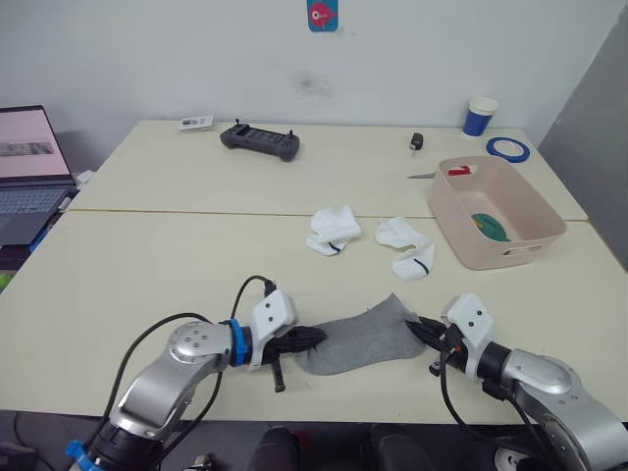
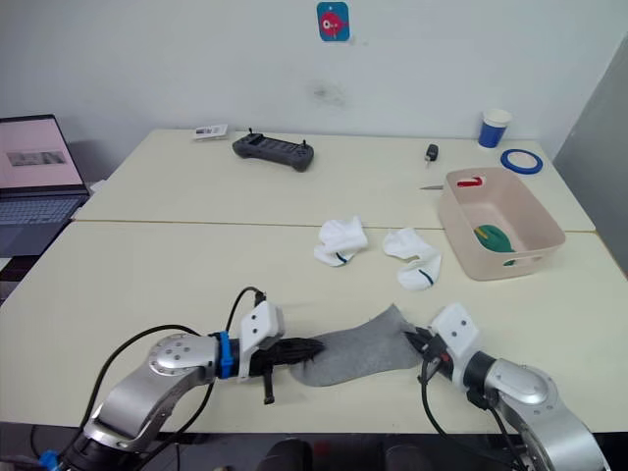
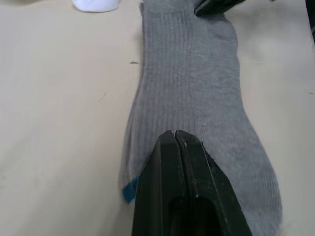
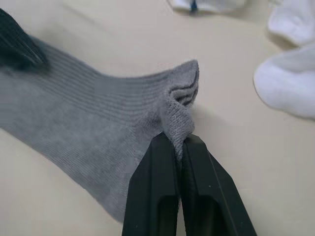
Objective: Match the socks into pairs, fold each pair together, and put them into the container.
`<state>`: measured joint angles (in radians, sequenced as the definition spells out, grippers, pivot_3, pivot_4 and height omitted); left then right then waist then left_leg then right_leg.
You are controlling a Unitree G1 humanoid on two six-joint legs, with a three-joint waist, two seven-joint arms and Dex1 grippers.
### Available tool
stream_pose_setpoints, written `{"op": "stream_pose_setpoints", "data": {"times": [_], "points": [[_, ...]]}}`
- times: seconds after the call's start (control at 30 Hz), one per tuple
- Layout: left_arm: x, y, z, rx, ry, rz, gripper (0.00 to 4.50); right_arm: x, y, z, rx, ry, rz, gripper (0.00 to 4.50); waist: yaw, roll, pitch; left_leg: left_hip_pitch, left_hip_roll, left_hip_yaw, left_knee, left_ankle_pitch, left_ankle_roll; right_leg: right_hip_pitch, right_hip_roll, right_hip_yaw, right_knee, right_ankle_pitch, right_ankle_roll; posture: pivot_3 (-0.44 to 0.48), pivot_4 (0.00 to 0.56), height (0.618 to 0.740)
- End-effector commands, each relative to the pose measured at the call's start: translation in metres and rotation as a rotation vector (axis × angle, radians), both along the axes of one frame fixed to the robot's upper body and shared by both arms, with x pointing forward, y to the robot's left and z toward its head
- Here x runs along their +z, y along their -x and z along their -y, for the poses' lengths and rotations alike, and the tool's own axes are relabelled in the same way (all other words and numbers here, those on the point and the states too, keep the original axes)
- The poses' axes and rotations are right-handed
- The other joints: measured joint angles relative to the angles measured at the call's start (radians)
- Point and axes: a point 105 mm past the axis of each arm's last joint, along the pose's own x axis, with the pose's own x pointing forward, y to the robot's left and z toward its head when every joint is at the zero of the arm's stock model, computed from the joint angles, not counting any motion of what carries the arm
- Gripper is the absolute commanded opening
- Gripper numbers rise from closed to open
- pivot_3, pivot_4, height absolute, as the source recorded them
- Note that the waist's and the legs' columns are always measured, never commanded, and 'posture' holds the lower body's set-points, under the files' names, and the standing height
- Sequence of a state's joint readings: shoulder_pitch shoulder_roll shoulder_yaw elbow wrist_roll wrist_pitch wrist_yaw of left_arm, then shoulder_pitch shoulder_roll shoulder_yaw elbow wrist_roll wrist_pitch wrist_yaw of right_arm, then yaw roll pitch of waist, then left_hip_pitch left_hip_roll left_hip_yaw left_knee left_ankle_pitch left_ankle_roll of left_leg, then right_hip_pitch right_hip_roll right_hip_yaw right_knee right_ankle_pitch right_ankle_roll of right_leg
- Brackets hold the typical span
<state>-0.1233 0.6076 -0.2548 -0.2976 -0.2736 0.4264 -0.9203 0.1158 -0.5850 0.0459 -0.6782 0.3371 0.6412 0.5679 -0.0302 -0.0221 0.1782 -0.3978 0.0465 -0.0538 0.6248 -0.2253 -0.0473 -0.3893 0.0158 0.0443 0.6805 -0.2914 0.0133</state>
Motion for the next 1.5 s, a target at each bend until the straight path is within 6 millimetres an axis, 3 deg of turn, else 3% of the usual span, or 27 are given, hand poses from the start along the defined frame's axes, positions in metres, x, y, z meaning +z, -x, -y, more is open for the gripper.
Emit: {"op": "stream_pose_setpoints", "data": {"times": [0.03,0.23,0.37,0.53,0.83,0.93,1.03,1.13,1.27,1.5], "points": [[-0.006,-0.003,0.001,0.005,-0.037,0.011,0.00,0.021,0.010,-0.018,0.084,-0.029,0.042,0.07,-0.003,0.000,0.000,0.000,0.000,0.000,0.000,0.000,0.000,0.000,0.000,0.000,0.000,0.000,0.000,0.000,0.150,0.740],[-0.010,-0.003,-0.005,0.005,-0.059,0.001,0.00,0.036,0.028,-0.053,0.285,-0.111,-0.031,0.07,-0.002,0.000,0.000,0.001,0.000,0.000,0.000,0.000,0.000,0.000,0.000,0.000,0.000,0.000,0.000,0.000,0.150,0.740],[0.005,-0.003,-0.003,0.000,-0.006,0.024,0.00,0.023,0.025,-0.072,0.352,-0.090,-0.134,0.07,-0.003,0.000,0.000,0.001,0.000,0.000,0.000,0.000,0.000,0.000,0.000,-0.001,0.000,0.000,0.000,0.000,0.150,0.740],[0.025,0.007,-0.017,-0.026,-0.008,0.017,0.00,0.018,0.020,-0.083,0.369,-0.101,-0.240,0.07,-0.002,-0.001,0.001,0.000,0.001,0.000,0.000,0.000,0.000,-0.001,0.000,0.000,0.000,0.000,0.000,0.000,0.150,0.740],[0.000,0.014,-0.019,0.015,-0.034,-0.046,0.00,0.006,0.020,-0.102,0.388,-0.116,-0.395,0.07,0.000,-0.001,0.002,-0.001,0.000,-0.001,0.000,0.000,0.000,-0.001,0.000,0.000,0.000,0.000,-0.001,0.000,0.150,0.740],[-0.001,0.013,-0.021,0.015,-0.048,-0.033,0.00,-0.005,0.014,-0.108,0.360,-0.097,-0.437,0.07,-0.001,-0.001,0.002,-0.001,0.000,-0.001,0.000,0.000,0.000,-0.001,0.000,0.000,0.000,0.000,-0.001,0.000,0.150,0.740],[-0.001,0.012,-0.022,0.015,-0.057,-0.020,0.00,-0.002,0.010,-0.112,0.354,-0.107,-0.440,0.07,-0.002,-0.001,0.002,-0.001,0.001,-0.001,-0.001,0.000,0.000,-0.001,0.000,0.000,0.000,0.000,-0.001,0.000,0.150,0.740],[-0.002,0.011,-0.023,0.012,-0.063,-0.015,0.00,0.008,0.009,-0.108,0.371,-0.088,-0.397,0.79,-0.002,-0.001,0.002,-0.001,0.000,-0.001,-0.001,0.000,0.000,-0.001,0.000,-0.001,0.000,0.000,-0.001,0.000,0.150,0.740],[-0.003,0.009,-0.023,0.019,-0.059,-0.009,0.00,0.027,0.009,-0.099,0.383,-0.090,-0.361,2.14,-0.002,-0.001,0.002,-0.001,0.000,0.000,-0.001,0.000,0.000,-0.001,0.000,-0.001,0.000,0.000,-0.001,0.000,0.150,0.740],[-0.003,0.007,-0.023,0.022,-0.054,0.000,0.00,0.047,0.019,-0.079,0.452,-0.057,-0.315,2.14,-0.002,0.000,0.003,-0.001,0.000,0.000,-0.001,0.000,0.000,-0.001,0.000,-0.001,0.000,0.000,-0.001,0.000,0.150,0.740]]}}
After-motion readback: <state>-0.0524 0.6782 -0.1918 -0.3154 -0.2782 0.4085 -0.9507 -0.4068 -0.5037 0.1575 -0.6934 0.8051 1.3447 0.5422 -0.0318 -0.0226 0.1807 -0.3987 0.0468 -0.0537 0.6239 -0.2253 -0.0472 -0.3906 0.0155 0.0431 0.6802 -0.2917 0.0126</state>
